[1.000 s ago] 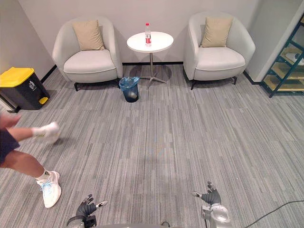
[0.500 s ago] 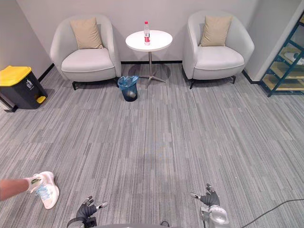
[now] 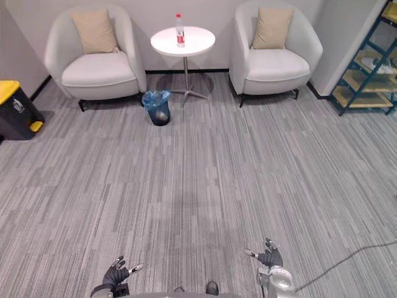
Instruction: Gather rubbish on tea table into small bin, then transfer packed bag to large trash can.
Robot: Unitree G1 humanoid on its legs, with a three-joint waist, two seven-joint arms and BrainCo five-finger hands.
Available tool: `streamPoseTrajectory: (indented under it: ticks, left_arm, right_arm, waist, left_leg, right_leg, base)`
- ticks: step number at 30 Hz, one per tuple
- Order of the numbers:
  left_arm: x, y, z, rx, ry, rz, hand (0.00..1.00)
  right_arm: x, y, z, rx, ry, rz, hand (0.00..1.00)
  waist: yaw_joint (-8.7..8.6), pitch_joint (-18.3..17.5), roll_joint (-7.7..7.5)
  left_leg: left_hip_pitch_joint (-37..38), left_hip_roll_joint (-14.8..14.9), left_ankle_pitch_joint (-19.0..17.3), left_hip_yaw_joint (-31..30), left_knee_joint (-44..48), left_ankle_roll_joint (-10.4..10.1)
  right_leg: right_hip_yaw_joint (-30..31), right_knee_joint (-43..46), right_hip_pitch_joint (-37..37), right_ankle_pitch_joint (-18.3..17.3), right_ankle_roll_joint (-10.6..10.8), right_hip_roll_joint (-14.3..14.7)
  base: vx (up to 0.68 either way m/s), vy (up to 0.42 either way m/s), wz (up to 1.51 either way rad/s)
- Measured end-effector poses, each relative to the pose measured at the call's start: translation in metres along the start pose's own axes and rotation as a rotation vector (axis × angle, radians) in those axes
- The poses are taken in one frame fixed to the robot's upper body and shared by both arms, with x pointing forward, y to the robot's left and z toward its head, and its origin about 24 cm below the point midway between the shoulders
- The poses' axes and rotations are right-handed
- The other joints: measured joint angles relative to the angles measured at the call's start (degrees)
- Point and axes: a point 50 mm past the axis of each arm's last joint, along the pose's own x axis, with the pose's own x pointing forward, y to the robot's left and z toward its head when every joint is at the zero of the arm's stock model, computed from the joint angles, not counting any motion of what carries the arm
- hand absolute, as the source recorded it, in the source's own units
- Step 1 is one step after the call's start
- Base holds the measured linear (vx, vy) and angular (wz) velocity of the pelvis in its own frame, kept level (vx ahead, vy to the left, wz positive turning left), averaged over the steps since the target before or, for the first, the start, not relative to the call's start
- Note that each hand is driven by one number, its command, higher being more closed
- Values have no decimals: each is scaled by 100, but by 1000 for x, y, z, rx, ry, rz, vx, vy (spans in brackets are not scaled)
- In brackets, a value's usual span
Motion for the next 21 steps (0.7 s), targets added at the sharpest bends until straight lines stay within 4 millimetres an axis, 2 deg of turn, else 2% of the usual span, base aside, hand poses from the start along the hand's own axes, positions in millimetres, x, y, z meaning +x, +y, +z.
streamPoseTrajectory:
  ticks: [1, 2, 3, 4, 6, 8, 9, 10, 11, 12, 13, 14, 15, 16, 17, 18, 19, 21]
  left_arm:
    - [1, -1, 3, -3, -10, -3, 0]
    - [1, -1, 6, -3, -21, -3, 0]
    - [1, -2, 10, 3, -38, -5, 0]
    - [2, -4, 13, 12, -48, -12, 0]
    - [2, -4, 14, 13, -50, -6, 0]
    - [5, -7, 20, 12, -66, -9, 0]
    - [6, -9, 25, 10, -79, -14, 0]
    - [7, -8, 29, 12, -90, -13, 0]
    - [8, -7, 31, 17, -96, -10, 0]
    - [9, -9, 30, 13, -91, -12, 0]
    - [9, -10, 30, 10, -89, -15, 0]
    - [9, -12, 32, 8, -93, -19, 0]
    - [10, -14, 32, 5, -94, -22, 0]
    - [10, -16, 31, -1, -91, -27, 0]
    - [9, -17, 31, -4, -89, -29, 0]
    - [8, -19, 28, -12, -83, -34, 0]
    - [6, -20, 23, -17, -72, -36, 0]
    - [4, -21, 20, -20, -69, -40, 0]
  right_arm:
    - [0, 1, 1, 2, -2, 3, 0]
    - [0, 2, 2, 0, -6, 5, 0]
    - [0, 2, 3, 1, -12, 7, 0]
    - [1, 0, 4, -3, -16, 0, 0]
    - [1, -1, 8, -6, -27, -3, 0]
    - [4, -1, 16, -7, -52, -5, 0]
    - [4, -2, 20, -9, -66, -10, 0]
    - [4, -3, 21, -10, -72, -19, 0]
    - [4, -6, 20, -14, -69, -28, 0]
    - [4, -8, 20, -19, -68, -35, 0]
    - [5, -9, 26, -21, -85, -39, 0]
    - [5, -8, 31, -19, -108, -36, 0]
    - [5, -8, 33, -18, -114, -36, 0]
    - [5, -7, 33, -21, -116, -31, 0]
    - [4, -6, 32, -23, -114, -27, 0]
    - [3, -1, 29, -28, -112, -12, 0]
    - [1, 2, 31, -17, -122, 1, 0]
    - [-1, 8, 33, 10, -142, 14, 0]
  waist:
    - [7, 65, 18]
    - [3, 102, 29]
    - [-17, 182, -3]
    - [-43, 247, -5]
    - [-164, 292, 44]
    - [-289, 399, 134]
    - [-307, 441, 196]
    - [-309, 447, 164]
    - [-304, 468, 75]
    - [-300, 491, 129]
    - [-319, 472, 241]
    - [-327, 473, 256]
    - [-325, 474, 256]
    - [-301, 487, 273]
    - [-300, 503, 288]
    - [-279, 523, 313]
    - [-257, 532, 308]
    - [-170, 581, 248]
  left_leg:
    - [109, -13, -79, 51, 13, 25]
    - [150, -18, -148, 41, 27, 52]
    - [268, -88, -219, 32, 54, 88]
    - [417, -120, -318, 22, 70, 96]
    - [531, -69, -447, -67, 125, 80]
    - [616, 143, -505, -219, 162, 30]
    - [637, 275, -520, -295, 171, 2]
    - [675, 325, -544, -396, 173, -99]
    - [821, 345, -711, -501, 150, -354]
    - [910, 438, -773, -529, 148, -429]
    - [895, 613, -756, -593, 302, -486]
    - [710, 657, -727, -677, 755, -538]
    - [568, 686, -712, -718, 1121, -561]
    - [218, 827, -570, -762, 2145, -774]
    - [-23, 914, -421, -813, 2806, -870]
    - [-480, 1108, -200, -894, 4179, -891]
    - [-840, 1283, -225, -775, 5184, -873]
    - [-1340, 1476, -283, -538, 5867, -782]
  right_leg:
    - [-165, 786, -300, -136, 194, -67]
    - [-283, 1236, -514, -167, 188, -125]
    - [-603, 2043, -836, -315, 98, -336]
    - [-873, 2387, -1000, -501, 55, -555]
    - [-1110, 2258, -1180, -609, 18, -722]
    - [-1255, 1662, -1359, -550, -43, -676]
    - [-1271, 1181, -1439, -371, -93, -592]
    - [-1196, 284, -1429, 163, -77, -523]
    - [-1129, -118, -1340, 1117, -340, -551]
    - [-1173, 14, -1334, 1179, -651, -507]
    - [-1306, 216, -1357, 908, -687, -432]
    - [-1374, 368, -1340, 680, -775, -415]
    - [-1392, 367, -1278, 603, -822, -400]
    - [-1444, 193, -944, 506, -853, -321]
    - [-1473, 12, -702, 496, -875, -265]
    - [-1519, -350, -163, 474, -917, -145]
    - [-1512, -630, 309, 426, -987, -44]
    - [-1413, -982, 848, 348, -1088, 31]
  base:
    - [98, 48, -22]
    - [109, 42, -9]
    - [138, 35, 3]
    - [166, 34, 3]
    - [248, 7, 22]
    - [351, -78, 39]
    - [373, -137, 40]
    - [516, -228, 48]
    - [445, -199, 37]
    - [444, -221, 27]
    - [423, -251, 22]
    - [507, -304, 23]
    - [524, -323, 21]
    - [354, -207, 18]
    - [438, -236, 23]
    - [421, -197, 13]
    - [401, -180, 3]
    - [342, -128, -18]
